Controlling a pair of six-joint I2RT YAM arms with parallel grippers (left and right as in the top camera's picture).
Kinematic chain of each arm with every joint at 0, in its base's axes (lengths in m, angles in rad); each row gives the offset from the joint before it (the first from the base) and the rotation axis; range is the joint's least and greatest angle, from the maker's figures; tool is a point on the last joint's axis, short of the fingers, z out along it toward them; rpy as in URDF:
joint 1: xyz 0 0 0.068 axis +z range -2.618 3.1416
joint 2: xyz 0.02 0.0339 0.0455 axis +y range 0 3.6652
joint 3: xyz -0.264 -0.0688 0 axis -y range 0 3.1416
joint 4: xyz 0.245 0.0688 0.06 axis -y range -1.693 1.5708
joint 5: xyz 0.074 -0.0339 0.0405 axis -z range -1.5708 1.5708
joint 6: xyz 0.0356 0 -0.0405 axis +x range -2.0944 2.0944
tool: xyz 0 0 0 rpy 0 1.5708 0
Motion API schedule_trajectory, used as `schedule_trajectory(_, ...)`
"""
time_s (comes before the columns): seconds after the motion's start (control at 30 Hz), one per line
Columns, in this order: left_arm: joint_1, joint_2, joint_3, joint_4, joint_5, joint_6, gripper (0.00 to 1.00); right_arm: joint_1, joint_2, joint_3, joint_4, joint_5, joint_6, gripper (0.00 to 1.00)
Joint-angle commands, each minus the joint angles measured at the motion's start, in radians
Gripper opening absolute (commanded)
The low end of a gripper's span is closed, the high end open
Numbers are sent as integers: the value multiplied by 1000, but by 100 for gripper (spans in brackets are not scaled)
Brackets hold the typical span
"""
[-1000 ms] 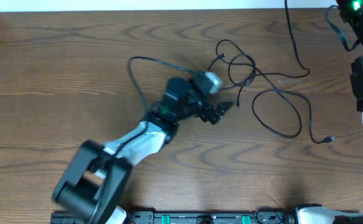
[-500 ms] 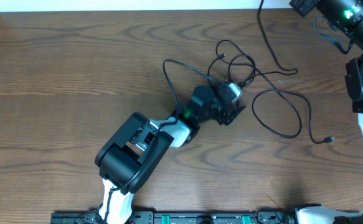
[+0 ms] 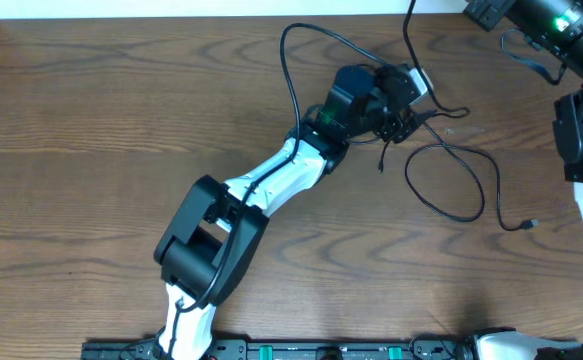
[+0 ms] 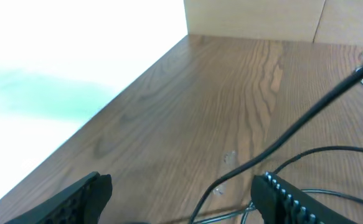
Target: Untangle cables
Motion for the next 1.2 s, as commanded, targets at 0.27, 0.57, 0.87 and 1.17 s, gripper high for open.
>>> schedule_trajectory(0.27,-100,137,0,187,18,49,77,8,-6,9,103,-30,138,1)
schedule_trajectory(0.57,-110,137,0,251,-42,67,8,2,-6,9,108,-29,156,1)
schedule_trajectory(0.87,-108,128,0,251,-36,-5,7,-68,-6,9,95,-21,156,1)
schedule_trajectory(1.17,2,-24,0,250,20,-391,7,-256,-5,9,-136,53,80,1)
